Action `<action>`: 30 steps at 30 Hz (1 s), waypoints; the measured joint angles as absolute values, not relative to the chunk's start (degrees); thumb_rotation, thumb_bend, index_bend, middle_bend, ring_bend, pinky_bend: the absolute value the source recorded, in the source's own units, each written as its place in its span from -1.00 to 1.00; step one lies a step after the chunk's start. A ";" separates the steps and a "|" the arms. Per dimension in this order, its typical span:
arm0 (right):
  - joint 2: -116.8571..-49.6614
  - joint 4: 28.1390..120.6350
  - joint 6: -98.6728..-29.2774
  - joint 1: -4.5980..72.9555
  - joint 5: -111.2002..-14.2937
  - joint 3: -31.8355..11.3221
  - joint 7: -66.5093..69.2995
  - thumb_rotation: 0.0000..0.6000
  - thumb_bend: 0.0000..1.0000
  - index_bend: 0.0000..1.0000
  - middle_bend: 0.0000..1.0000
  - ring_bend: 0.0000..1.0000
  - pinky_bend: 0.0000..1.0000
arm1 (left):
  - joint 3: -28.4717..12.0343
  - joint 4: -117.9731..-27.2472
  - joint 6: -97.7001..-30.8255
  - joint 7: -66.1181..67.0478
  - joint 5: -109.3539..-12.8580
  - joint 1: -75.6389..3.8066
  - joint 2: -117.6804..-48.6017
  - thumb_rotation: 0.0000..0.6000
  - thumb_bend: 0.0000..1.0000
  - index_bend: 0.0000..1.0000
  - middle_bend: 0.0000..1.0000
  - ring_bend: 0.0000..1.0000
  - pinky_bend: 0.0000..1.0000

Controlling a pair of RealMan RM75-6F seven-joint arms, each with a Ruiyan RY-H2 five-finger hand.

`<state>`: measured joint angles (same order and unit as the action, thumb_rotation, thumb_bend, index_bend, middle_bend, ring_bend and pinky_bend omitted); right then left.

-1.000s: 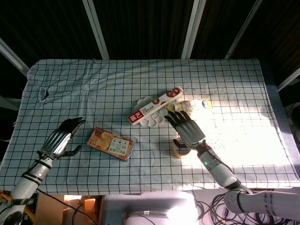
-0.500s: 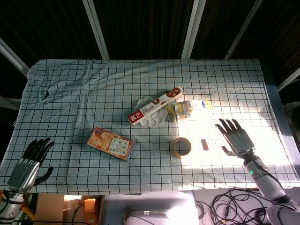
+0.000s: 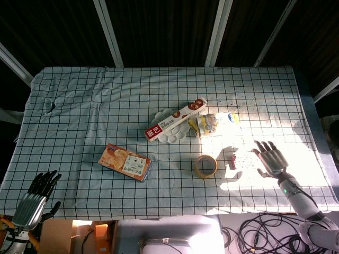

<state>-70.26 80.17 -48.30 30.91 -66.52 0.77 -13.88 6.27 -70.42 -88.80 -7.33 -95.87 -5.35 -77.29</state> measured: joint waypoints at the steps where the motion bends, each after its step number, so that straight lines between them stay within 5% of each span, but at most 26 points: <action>1: -70.70 79.69 -48.11 30.99 -66.51 0.67 -13.77 1.00 -0.38 -0.56 -1.00 -1.00 -1.00 | 6.21 -70.26 -88.53 -7.46 -95.68 -5.33 -77.44 1.00 -0.26 -1.00 -1.00 -1.00 -1.00; 30: -76.68 76.04 -45.43 32.57 -64.18 -0.96 -16.54 1.00 -0.38 -0.46 -1.00 -1.00 -1.00 | 5.88 -70.12 -86.34 -7.94 -94.88 -5.09 -77.36 1.00 -0.26 -1.00 -1.00 -1.00 -1.00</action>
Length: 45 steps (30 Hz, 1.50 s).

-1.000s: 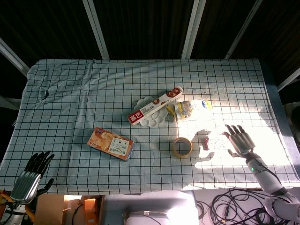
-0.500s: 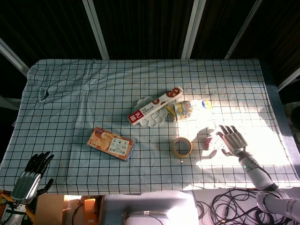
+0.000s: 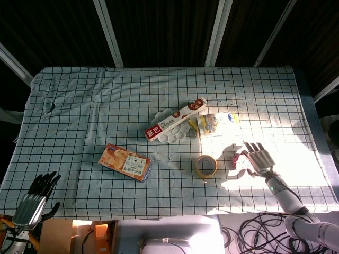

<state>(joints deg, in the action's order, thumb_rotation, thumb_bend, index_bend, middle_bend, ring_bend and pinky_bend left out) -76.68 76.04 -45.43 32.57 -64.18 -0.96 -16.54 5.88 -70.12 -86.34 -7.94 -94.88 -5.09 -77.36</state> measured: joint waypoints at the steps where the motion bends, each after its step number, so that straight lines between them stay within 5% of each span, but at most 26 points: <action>1: -76.72 76.04 -45.47 32.59 -64.12 -1.01 -16.64 1.00 -0.38 -0.46 -1.00 -1.00 -1.00 | 5.87 -70.14 -86.33 -7.99 -94.90 -5.09 -77.33 1.00 -0.27 -1.00 -1.00 -1.00 -1.00; 13: -76.54 76.59 -46.24 32.41 -63.88 -1.32 -17.15 1.00 -0.38 -0.39 -1.00 -1.00 -1.00 | 5.85 -70.05 -86.23 -8.20 -95.14 -5.01 -77.29 1.00 -0.26 -1.00 -1.00 -1.00 -1.00; 29: -76.61 76.67 -47.31 32.37 -62.57 -2.60 -16.83 1.00 -0.38 -0.06 -1.00 -1.00 -1.00 | 5.62 -70.48 -85.95 -7.84 -94.93 -4.95 -76.96 1.00 -0.26 -1.00 -1.00 -1.00 -1.00; 41: -75.52 71.21 -45.31 32.98 -59.10 -5.28 -13.48 1.00 -0.38 -0.10 -1.00 -1.00 -1.00 | 5.54 -70.48 -85.50 -7.73 -94.93 -5.10 -77.04 1.00 -0.27 -1.00 -1.00 -1.00 -1.00; 45: -76.69 66.50 -42.98 33.37 -57.24 -5.66 -12.77 1.00 -0.38 -0.38 -1.00 -1.00 -1.00 | 5.40 -70.66 -85.05 -7.50 -94.71 -5.27 -77.09 1.00 -0.27 -1.00 -1.00 -1.00 -1.00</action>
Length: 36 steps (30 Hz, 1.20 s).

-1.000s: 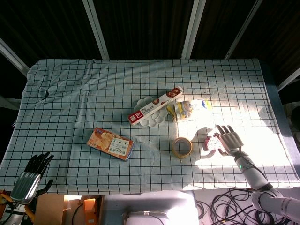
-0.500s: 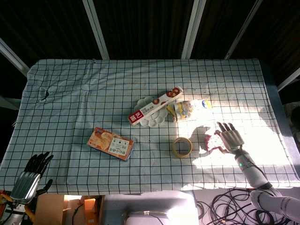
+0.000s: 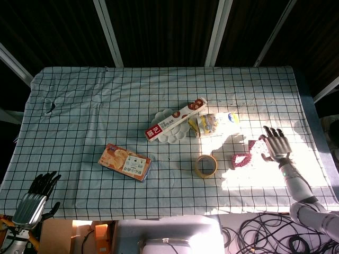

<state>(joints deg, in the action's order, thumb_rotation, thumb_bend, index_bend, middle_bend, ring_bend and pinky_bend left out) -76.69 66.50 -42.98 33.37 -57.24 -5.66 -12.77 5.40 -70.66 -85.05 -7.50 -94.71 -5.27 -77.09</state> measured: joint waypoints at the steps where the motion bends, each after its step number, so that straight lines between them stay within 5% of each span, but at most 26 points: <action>1: -77.03 65.40 -42.39 33.47 -57.00 -5.70 -12.55 1.00 -0.38 -0.45 -1.00 -1.00 -1.00 | 5.36 -70.76 -84.86 -7.41 -94.61 -5.33 -77.08 1.00 -0.27 -1.00 -1.00 -1.00 -1.00; 10: -77.80 61.30 -38.38 33.85 -57.60 -5.02 -10.51 1.00 -0.38 -0.88 -1.00 -1.00 -1.00 | 5.20 -71.22 -83.86 -6.36 -94.10 -5.63 -77.06 1.00 -0.27 -1.00 -1.00 -1.00 -1.00; 24: -70.80 78.25 -47.70 30.03 -69.34 -1.79 -10.45 1.00 -0.46 -0.76 -1.00 -1.00 -1.00 | 5.28 -71.01 -83.93 -6.41 -94.04 -5.45 -77.08 1.00 -0.27 -1.00 -1.00 -1.00 -1.00; 36: -74.45 79.42 -46.87 30.74 -65.67 -0.86 -18.59 1.00 -0.46 -0.71 -1.00 -1.00 -1.00 | 5.28 -70.35 -84.62 -7.28 -93.69 -4.77 -76.91 1.00 -0.27 -1.00 -1.00 -1.00 -1.00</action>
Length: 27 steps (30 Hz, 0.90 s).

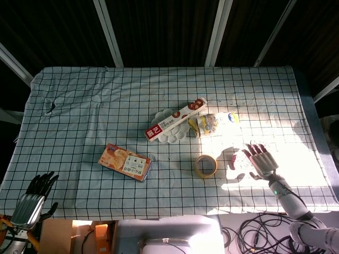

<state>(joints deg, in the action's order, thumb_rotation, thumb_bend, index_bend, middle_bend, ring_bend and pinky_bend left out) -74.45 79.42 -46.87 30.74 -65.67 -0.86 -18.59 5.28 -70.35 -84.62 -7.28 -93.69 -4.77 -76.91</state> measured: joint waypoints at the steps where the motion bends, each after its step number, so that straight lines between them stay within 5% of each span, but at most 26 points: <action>1: -74.89 79.07 -46.51 30.95 -65.09 -0.95 -18.96 1.00 -0.46 -0.70 -1.00 -1.00 -1.00 | 5.28 -70.19 -84.65 -7.42 -93.66 -4.72 -76.93 1.00 -0.27 -1.00 -1.00 -1.00 -1.00; 27: -78.06 75.26 -46.35 32.06 -61.98 -1.88 -19.90 1.00 -0.46 -0.28 -1.00 -1.00 -1.00 | 5.20 -70.00 -84.43 -7.92 -93.54 -4.60 -76.82 1.00 -0.27 -1.00 -1.00 -1.00 -1.00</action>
<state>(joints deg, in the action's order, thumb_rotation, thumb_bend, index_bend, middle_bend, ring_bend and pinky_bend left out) -78.06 75.26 -46.35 32.06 -61.98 -1.88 -19.90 5.20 -70.00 -84.43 -7.92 -93.54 -4.60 -76.82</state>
